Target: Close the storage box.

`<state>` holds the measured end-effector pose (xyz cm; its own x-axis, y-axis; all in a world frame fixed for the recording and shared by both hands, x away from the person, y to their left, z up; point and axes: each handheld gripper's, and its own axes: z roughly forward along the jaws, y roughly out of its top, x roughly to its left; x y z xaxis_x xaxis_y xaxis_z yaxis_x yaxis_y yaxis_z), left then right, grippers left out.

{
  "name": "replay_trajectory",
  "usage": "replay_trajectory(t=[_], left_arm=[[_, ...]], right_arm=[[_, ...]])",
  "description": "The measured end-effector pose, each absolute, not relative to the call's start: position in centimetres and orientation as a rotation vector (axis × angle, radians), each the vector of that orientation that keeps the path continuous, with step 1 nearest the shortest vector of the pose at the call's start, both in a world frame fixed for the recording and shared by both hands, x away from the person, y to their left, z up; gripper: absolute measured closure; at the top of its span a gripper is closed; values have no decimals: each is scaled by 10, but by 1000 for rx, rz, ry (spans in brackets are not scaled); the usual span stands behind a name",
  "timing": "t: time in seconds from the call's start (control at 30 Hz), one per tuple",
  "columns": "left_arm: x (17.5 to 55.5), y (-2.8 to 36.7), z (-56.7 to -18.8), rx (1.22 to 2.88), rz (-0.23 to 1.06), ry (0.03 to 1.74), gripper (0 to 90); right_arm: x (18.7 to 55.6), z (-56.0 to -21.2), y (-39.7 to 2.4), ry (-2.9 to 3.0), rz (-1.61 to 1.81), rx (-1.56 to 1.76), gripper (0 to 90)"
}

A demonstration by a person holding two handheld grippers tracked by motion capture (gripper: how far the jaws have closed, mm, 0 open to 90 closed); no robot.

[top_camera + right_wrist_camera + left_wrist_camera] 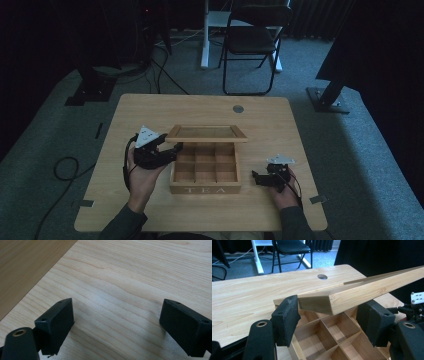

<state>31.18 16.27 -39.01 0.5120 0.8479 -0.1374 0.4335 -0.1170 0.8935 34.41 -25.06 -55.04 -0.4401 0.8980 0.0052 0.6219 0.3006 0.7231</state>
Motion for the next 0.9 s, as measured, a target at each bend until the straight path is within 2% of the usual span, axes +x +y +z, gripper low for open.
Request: replay_trajectory(t=[0.9], left_arm=[[295,161,-411,1753,509,1106,355]], right_arm=[[344,-550,-250,2171,934,1361,117]])
